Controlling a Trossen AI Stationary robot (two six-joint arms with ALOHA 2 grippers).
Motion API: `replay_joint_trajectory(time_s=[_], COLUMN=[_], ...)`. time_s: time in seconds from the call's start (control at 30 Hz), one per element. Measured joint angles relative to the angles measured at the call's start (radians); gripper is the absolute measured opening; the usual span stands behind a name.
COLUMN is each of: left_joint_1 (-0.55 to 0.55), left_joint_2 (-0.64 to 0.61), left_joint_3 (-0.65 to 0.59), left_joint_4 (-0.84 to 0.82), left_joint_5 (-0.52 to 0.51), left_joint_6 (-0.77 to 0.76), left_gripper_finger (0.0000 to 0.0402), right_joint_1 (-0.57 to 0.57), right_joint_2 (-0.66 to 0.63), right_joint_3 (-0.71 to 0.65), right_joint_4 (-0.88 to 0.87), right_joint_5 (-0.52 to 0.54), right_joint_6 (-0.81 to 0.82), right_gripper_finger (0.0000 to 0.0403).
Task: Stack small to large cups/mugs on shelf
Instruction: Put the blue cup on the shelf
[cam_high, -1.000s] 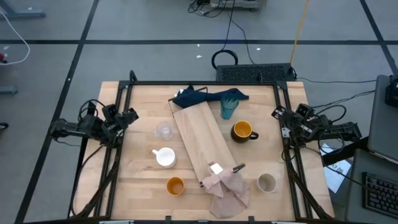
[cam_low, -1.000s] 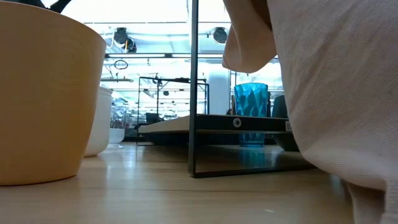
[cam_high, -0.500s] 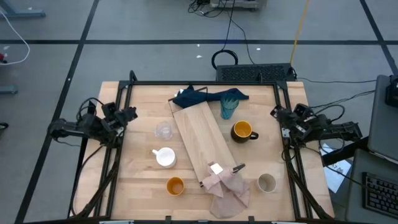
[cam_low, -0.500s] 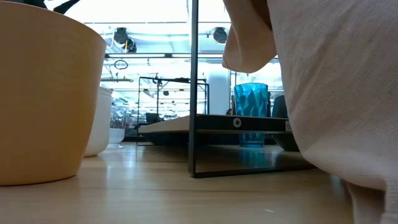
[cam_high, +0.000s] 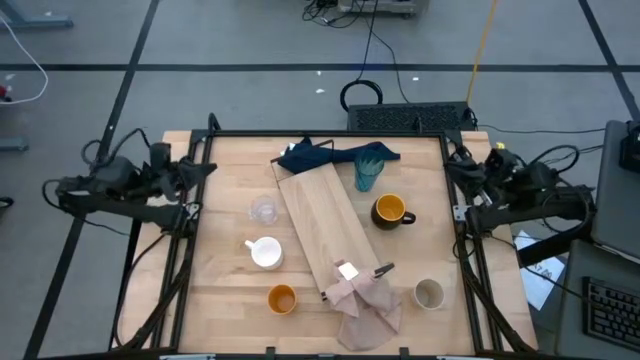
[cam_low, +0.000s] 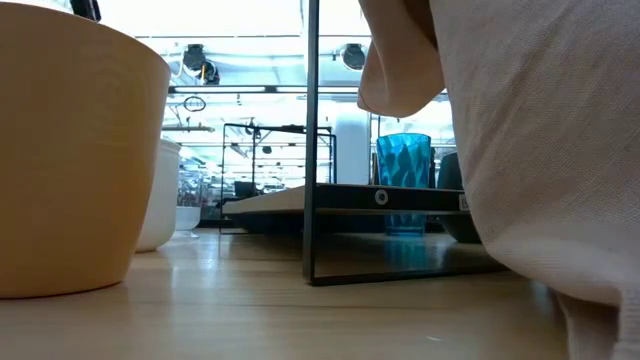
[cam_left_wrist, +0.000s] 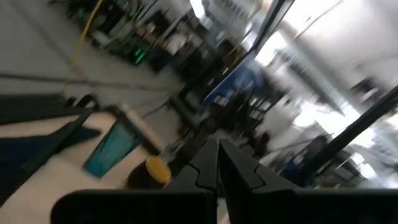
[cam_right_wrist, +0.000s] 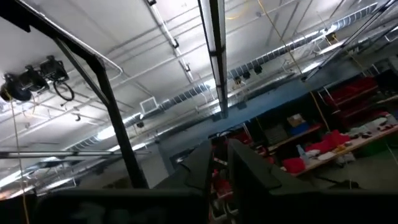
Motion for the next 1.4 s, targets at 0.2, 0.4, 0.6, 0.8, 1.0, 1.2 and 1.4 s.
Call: replay_joint_trajectory(time_s=[0.2, 0.4, 0.6, 0.8, 1.0, 1.2, 1.4], left_joint_1=[0.0, 0.001, 0.001, 0.004, 0.013, 0.037, 0.038], left_joint_2=[0.217, 0.366, 0.468, 0.514, 0.543, 0.552, 0.552], left_joint_3=[0.211, 0.363, 0.428, 0.432, 0.433, 0.433, 0.433], left_joint_4=[-0.296, -0.532, -0.67, -0.668, -0.671, -0.637, -0.615], left_joint_5=[0.041, 0.004, -0.082, -0.071, -0.071, -0.063, -0.053], left_joint_6=[-0.08, -0.212, -0.362, -0.419, -0.44, -0.447, -0.444], left_gripper_finger=[0.0015, 0.0015, 0.0015, 0.0015, 0.0015, 0.0015, 0.0015], right_joint_1=[0.0, 0.0, -0.001, -0.016, -0.05, -0.118, -0.117], right_joint_2=[0.106, 0.21, 0.343, 0.485, 0.66, 0.849, 0.911], right_joint_3=[0.109, 0.241, 0.428, 0.631, 0.835, 0.958, 0.968], right_joint_4=[-0.242, -0.485, -0.85, -1.042, -1.234, -1.388, -1.344], right_joint_5=[-0.004, -0.006, -0.005, -0.005, 0.041, 0.095, 0.214], right_joint_6=[0.082, 0.106, 0.095, -0.036, -0.314, -0.509, -0.557], right_gripper_finger=[0.0058, 0.0073, 0.01, 0.0118, 0.0121, 0.0121, 0.0121])
